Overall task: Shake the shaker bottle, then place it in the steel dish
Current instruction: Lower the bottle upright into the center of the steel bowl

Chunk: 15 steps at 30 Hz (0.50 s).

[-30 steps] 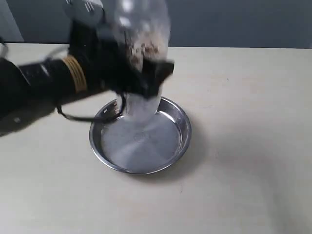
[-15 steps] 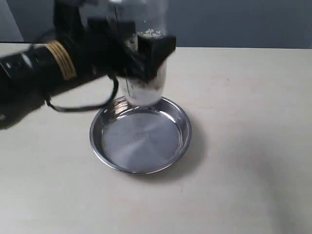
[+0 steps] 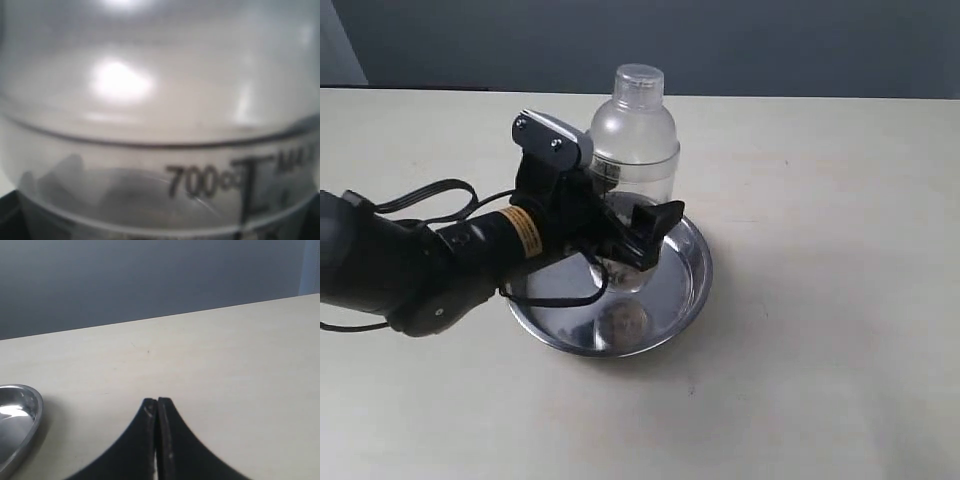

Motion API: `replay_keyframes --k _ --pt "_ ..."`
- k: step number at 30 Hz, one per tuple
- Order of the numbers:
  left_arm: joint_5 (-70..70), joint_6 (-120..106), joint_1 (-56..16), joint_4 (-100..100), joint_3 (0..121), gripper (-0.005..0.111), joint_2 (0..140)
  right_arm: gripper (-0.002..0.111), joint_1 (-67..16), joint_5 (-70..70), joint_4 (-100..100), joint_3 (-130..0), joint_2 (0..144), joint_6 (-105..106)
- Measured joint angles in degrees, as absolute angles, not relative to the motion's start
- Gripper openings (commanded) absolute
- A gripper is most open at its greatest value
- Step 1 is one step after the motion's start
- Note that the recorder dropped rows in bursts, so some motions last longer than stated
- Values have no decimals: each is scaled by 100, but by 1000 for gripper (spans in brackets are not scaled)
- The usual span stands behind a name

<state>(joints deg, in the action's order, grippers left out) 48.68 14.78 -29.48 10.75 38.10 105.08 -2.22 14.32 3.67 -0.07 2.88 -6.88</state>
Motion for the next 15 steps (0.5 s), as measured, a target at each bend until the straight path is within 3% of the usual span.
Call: replay_keyframes --k 15 --pt "5732 1417 -2756 634 3810 0 11385 -1 -222 1421 367 -7 288 -688"
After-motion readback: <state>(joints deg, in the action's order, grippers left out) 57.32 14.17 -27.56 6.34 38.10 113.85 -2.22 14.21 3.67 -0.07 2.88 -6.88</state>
